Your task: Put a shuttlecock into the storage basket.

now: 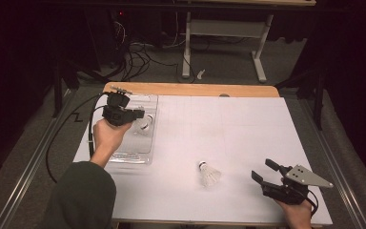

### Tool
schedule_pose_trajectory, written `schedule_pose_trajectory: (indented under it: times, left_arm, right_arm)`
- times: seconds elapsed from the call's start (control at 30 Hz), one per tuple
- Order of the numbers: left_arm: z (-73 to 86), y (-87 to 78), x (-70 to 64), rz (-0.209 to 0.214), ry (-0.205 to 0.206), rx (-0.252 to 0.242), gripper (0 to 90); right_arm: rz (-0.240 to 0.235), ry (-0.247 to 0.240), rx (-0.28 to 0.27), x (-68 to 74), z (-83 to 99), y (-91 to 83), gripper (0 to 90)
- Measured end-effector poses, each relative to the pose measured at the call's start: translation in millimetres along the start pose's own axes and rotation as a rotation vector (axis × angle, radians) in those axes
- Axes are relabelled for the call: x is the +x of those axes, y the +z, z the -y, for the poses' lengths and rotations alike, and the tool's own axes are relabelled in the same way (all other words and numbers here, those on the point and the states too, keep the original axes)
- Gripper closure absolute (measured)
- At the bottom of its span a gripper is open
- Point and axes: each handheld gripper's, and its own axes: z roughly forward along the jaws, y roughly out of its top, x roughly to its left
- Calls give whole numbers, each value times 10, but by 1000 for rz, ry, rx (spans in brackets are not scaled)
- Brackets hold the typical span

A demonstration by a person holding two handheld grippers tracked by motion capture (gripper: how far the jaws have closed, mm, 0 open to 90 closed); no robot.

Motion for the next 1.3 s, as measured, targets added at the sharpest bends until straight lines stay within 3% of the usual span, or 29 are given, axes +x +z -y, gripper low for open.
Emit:
schedule_pose_trajectory:
  times: [0.5, 1.3]
  left_arm:
    - [20, 43, 110, -47, -11, 31, 883]
    - [30, 99, 192, -76, -20, 51, 881]
  right_arm:
    - [-3, 1, 2, -1, 0, 1, 303]
    - [-4, 1, 3, -1, 1, 2, 302]
